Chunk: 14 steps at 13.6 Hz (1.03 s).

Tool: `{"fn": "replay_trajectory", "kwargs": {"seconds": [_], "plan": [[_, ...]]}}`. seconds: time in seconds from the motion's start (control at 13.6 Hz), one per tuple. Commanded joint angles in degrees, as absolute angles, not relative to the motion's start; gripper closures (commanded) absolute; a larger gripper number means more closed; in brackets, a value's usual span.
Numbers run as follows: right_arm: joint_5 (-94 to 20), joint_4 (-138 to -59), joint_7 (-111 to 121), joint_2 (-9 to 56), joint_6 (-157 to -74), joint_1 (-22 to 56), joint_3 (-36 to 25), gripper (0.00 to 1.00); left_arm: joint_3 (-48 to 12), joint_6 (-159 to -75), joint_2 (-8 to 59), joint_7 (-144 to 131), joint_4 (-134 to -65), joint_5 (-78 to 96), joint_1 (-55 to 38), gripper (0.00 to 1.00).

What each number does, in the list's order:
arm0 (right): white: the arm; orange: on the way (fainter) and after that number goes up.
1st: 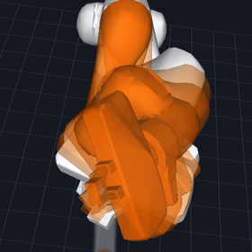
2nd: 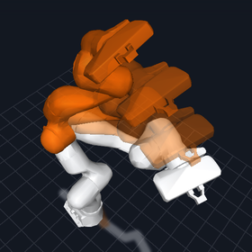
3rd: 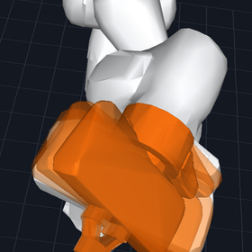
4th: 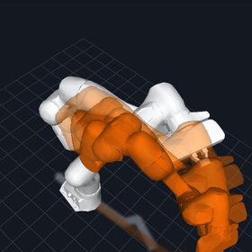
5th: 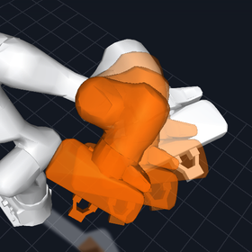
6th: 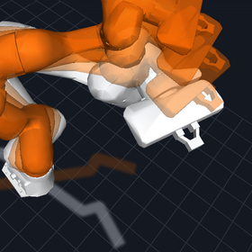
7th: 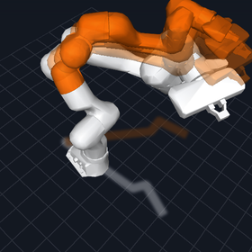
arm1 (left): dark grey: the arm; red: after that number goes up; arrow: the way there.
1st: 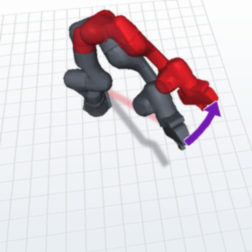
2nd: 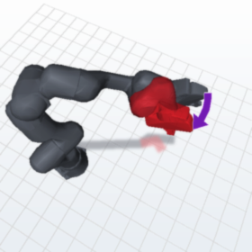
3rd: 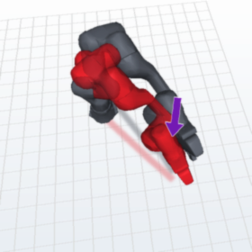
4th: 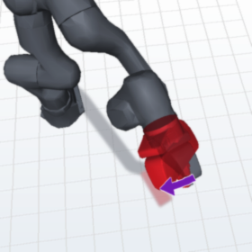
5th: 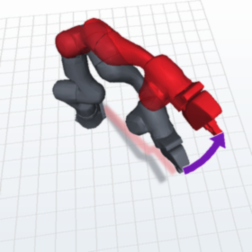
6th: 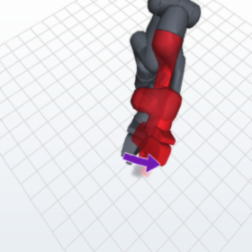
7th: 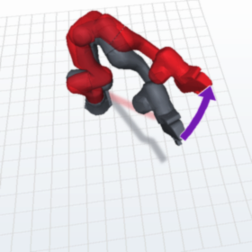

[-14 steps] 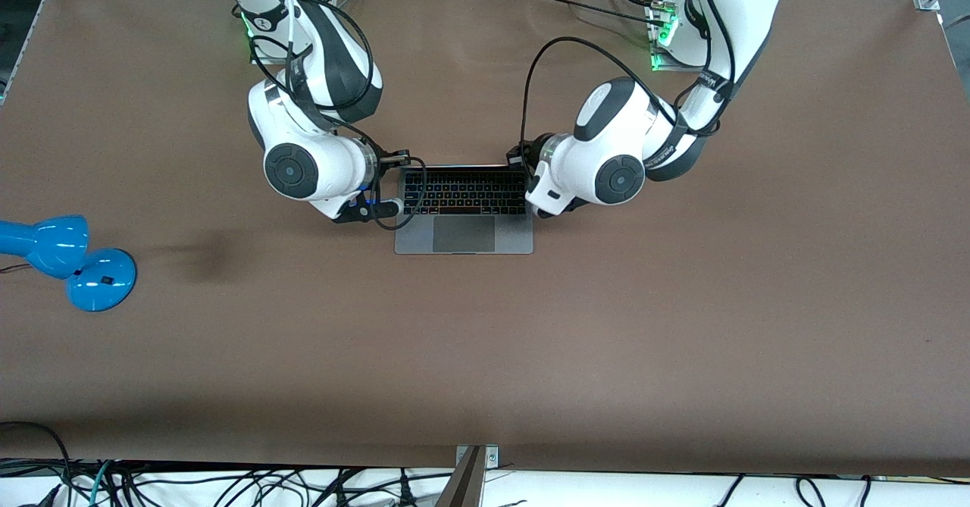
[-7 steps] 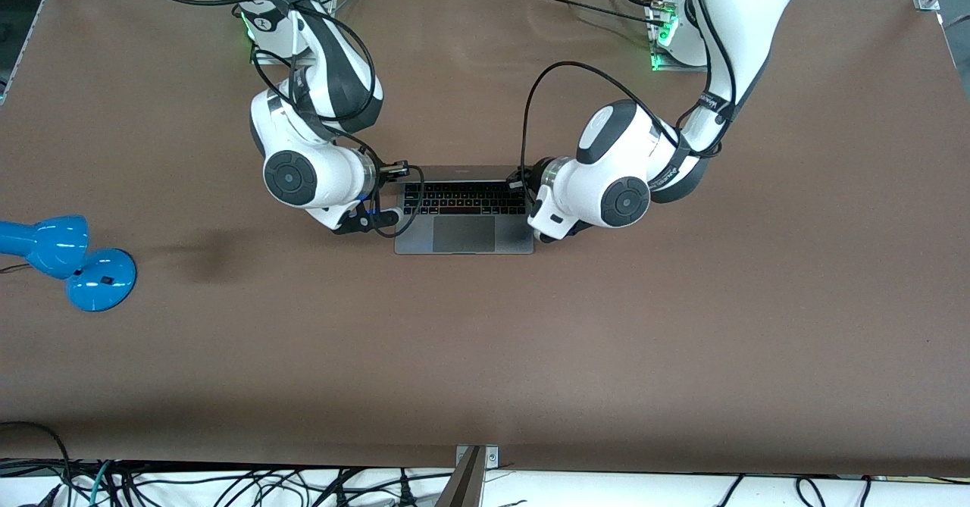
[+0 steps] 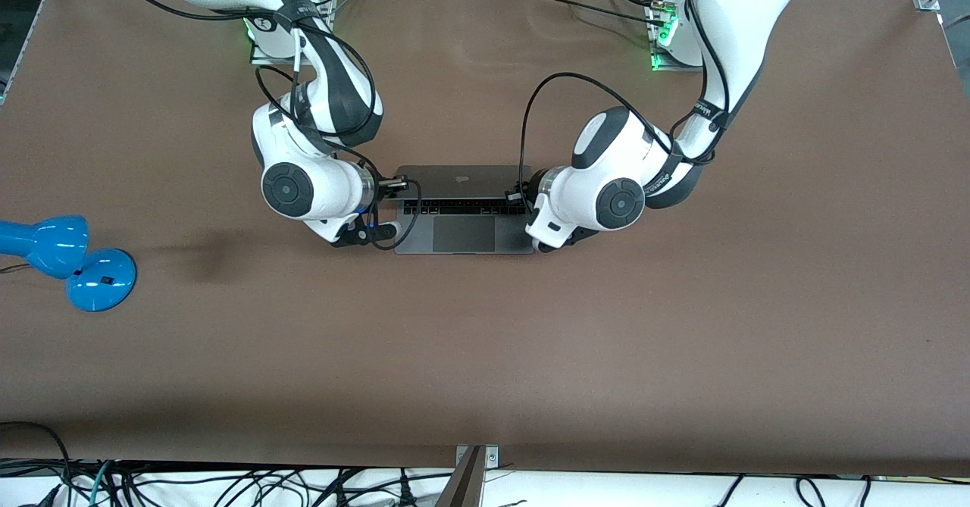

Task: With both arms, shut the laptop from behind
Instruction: 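Push the screen down toward the keyboard with both grippers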

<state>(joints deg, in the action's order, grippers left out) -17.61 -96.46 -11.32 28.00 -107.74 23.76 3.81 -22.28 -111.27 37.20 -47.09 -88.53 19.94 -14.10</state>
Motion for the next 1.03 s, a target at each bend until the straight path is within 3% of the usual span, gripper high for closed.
{"fn": "replay_trajectory", "kwargs": {"seconds": [0.0,0.95], "plan": [[-16.96,-95.01,-10.55,29.53,-109.42,23.73,3.87,1.0,-22.15,-113.8,39.81,-47.29,-86.22,18.11,-14.59,1.0],[-16.87,-90.36,-5.63,37.61,-115.4,23.64,2.99,1.0,-22.15,-121.72,45.61,-47.37,-86.22,14.15,-15.03,1.0]]}}
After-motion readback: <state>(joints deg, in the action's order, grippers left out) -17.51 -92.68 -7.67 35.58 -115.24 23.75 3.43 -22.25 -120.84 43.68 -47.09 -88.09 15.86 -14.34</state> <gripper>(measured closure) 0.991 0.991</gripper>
